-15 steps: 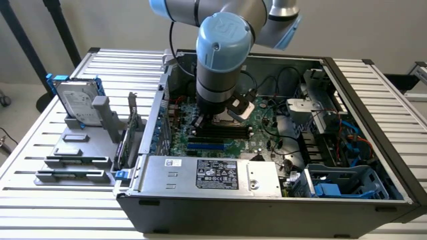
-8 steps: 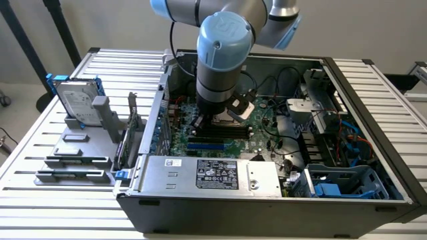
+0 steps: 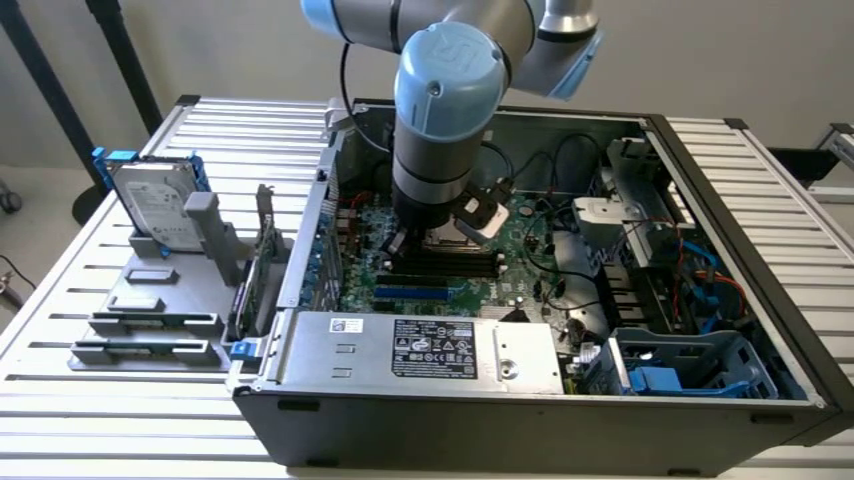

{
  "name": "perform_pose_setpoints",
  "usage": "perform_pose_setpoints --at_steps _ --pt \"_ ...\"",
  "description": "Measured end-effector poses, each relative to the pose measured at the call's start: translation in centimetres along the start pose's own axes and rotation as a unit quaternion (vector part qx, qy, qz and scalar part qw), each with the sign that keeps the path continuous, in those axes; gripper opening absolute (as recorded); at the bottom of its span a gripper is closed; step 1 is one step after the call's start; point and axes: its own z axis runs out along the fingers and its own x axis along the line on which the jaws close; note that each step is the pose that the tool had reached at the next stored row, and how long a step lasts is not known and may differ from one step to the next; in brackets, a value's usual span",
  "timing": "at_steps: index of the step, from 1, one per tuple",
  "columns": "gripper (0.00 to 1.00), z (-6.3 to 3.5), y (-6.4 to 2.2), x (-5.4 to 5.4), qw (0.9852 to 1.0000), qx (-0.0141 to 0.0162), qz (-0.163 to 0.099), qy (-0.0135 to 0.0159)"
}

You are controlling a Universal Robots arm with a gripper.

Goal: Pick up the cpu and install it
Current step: 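Install the first cpu locking lever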

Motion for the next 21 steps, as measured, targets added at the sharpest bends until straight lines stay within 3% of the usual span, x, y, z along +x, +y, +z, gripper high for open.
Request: perform_pose_setpoints --at_steps 4,11,18,21 --pt "0.11 0.02 -0.07 0.01 1.0000 0.0006 0.000 -0.0004" --pt "0.11 0.05 -0.19 -0.01 1.0000 0.0054 0.002 -0.0036" --pt "0.11 0.22 -0.49 0.41 1.0000 0.0048 0.002 -0.0048" --pt "0.11 0.25 -0.52 0.47 1.0000 0.0033 0.003 -0.0075"
